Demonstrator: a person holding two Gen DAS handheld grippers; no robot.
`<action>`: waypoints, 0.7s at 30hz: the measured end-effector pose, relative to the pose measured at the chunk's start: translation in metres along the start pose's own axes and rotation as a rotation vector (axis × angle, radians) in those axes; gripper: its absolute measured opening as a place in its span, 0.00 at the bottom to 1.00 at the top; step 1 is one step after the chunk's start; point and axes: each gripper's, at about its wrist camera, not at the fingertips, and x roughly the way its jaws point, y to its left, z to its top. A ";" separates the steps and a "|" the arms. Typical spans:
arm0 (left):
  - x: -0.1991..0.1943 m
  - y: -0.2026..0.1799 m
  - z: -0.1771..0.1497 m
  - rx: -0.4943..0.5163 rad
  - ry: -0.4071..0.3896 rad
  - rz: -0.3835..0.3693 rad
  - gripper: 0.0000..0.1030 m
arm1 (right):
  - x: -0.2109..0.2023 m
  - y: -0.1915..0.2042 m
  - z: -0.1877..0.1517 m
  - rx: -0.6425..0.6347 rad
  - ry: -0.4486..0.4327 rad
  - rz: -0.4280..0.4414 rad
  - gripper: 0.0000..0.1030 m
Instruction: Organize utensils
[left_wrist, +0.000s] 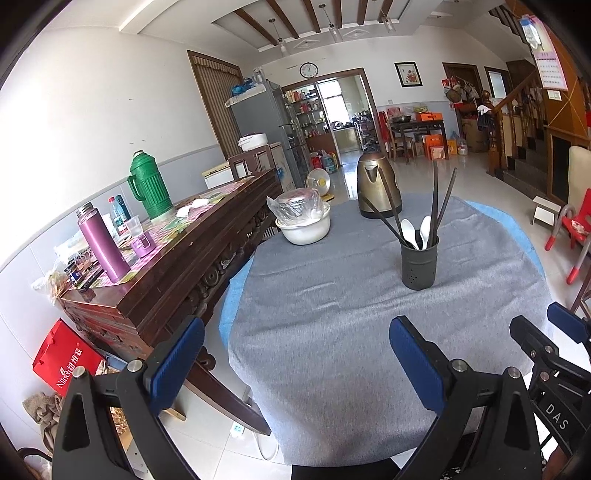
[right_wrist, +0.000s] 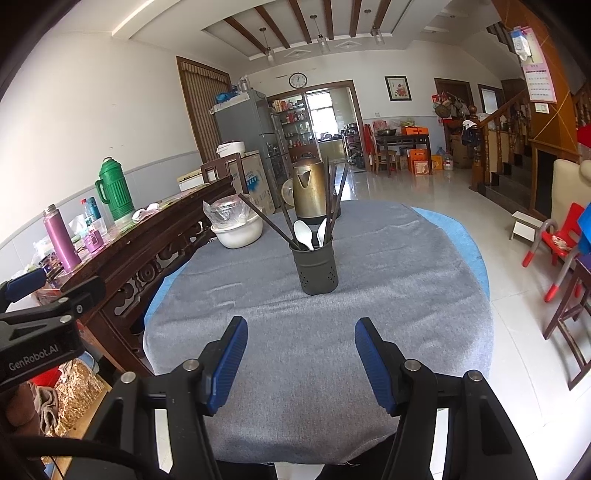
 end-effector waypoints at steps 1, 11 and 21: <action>0.001 0.000 -0.001 0.001 0.002 -0.001 0.97 | 0.000 0.000 0.000 -0.002 -0.001 0.000 0.62; 0.008 -0.006 -0.010 0.023 0.033 -0.009 0.97 | 0.001 -0.003 -0.002 0.015 -0.001 -0.022 0.62; 0.019 -0.020 -0.023 0.061 0.089 -0.045 0.97 | 0.006 -0.010 -0.004 0.037 0.018 -0.060 0.62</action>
